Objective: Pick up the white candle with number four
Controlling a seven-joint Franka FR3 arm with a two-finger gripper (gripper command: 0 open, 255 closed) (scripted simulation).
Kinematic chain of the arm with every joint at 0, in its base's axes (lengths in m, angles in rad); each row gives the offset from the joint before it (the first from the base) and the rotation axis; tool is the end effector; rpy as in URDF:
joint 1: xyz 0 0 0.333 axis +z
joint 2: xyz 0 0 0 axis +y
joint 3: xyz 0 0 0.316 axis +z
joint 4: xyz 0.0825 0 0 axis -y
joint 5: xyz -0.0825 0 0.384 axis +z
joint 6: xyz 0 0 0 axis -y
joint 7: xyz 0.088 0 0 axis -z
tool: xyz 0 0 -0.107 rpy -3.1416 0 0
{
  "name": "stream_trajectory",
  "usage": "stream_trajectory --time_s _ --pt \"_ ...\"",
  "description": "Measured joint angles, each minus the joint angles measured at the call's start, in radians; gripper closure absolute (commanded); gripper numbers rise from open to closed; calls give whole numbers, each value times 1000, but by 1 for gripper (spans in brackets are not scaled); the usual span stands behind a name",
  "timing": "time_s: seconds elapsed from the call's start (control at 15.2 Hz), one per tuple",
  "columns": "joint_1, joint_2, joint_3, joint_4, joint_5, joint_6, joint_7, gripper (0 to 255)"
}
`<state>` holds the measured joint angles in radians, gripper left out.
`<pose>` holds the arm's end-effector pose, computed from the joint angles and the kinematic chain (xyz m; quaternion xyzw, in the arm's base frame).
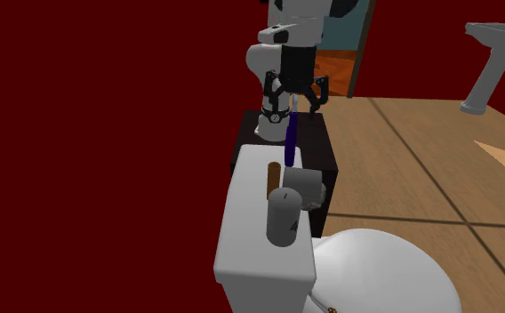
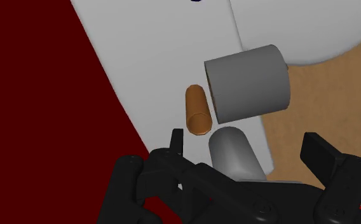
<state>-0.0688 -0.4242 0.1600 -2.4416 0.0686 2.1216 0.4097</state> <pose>0.4243 0.0446 0.4638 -0.9824 0.1799 -0.0493 0.0095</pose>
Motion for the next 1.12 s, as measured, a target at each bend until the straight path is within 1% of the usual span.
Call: stream_trajectory --time_s 0.26,0.4,0.53,0.73,0.86,1.12 --pt "-23 127 41 10 -30 146 104 0" --pt "-37 212 61 35 -61 219 165 0" --pt "-49 288 77 69 -98 272 231 0" --pt "-60 396 90 122 -168 341 338 0" --pt "-67 473 83 166 -221 381 400 0" --pt "-61 542 77 184 -271 435 461 0"
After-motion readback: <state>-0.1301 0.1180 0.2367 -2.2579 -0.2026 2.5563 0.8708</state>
